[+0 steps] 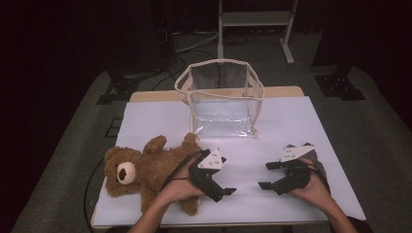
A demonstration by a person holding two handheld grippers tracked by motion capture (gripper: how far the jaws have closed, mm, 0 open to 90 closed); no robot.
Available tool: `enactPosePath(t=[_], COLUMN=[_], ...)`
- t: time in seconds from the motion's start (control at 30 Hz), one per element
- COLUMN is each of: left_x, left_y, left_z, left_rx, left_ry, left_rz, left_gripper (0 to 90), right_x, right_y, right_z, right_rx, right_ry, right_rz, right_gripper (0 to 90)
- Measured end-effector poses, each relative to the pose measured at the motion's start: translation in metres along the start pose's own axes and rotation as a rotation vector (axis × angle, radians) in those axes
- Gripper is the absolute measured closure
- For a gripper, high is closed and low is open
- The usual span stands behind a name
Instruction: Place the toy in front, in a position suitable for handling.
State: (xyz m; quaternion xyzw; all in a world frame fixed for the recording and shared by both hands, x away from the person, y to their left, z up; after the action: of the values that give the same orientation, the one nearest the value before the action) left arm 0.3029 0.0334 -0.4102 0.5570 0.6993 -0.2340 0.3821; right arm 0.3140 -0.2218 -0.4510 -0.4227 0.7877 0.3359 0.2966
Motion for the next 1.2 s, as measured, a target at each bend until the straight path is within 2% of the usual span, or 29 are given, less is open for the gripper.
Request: enactPosePath(t=[0.1, 0.2, 0.3, 0.5, 0.53, 0.63, 0.77, 0.9, 1.03, 1.2], left_x=[-0.004, -0.008, -0.008, -0.006, -0.006, -0.005, -0.001, 0.005, 0.013, 0.025], left_y=[-0.001, -0.003, -0.003, 0.002, 0.004, 0.009, 0.016, 0.021, 0.025, 0.034], left_z=[-0.006, -0.016, -0.026, -0.044, -0.054, -0.066, -0.084, -0.1, -0.116, -0.136], left_rx=[0.015, 0.015, 0.014, -0.002, -0.009, -0.029, -0.032, -0.064, -0.093, -0.147], left_ry=[-0.019, -0.035, -0.046, -0.058, -0.07, -0.077, -0.093, -0.086, -0.086, -0.089], left_rz=[0.025, 0.058, 0.075, 0.089, 0.093, 0.105, 0.083, 0.098, 0.091, 0.063], left_gripper=[2.3, 2.4, 2.3, 2.4, 2.3, 2.4, 2.3, 2.3, 2.3, 2.3], right_x=[-0.001, -0.002, -0.003, -0.004, -0.005, -0.005, -0.004, -0.005, -0.005, -0.005], right_y=[0.0, -0.001, 0.0, 0.003, 0.003, 0.004, 0.004, 0.005, 0.006, 0.008], right_z=[0.0, 0.0, 0.001, 0.006, 0.006, 0.008, 0.01, 0.011, 0.012, 0.014], right_rx=[-0.004, -0.01, -0.014, -0.026, -0.026, -0.029, -0.027, -0.029, -0.032, -0.034], right_ry=[-0.006, -0.012, -0.013, -0.002, 0.001, 0.003, 0.009, 0.013, 0.019, 0.023], right_rz=[0.006, 0.011, 0.011, 0.004, 0.003, 0.002, 0.005, 0.002, -0.001, -0.003], right_gripper=[14.1, 14.1, 14.1, 14.1, 14.1, 14.1, 14.1, 14.1, 14.1, 14.1])
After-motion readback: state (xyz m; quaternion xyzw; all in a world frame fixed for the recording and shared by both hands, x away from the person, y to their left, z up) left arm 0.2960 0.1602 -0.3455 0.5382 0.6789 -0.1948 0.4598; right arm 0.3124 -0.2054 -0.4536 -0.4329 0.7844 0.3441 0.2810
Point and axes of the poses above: each handheld gripper's, and its own axes: z roughly forward along the jaws, x roughly out of its underside, y roughly to its left, the point moved 3 cm from there along z, roughly forward along the jaws, and after that the axes turned 5 degrees about -x, right-handed, at the moved point
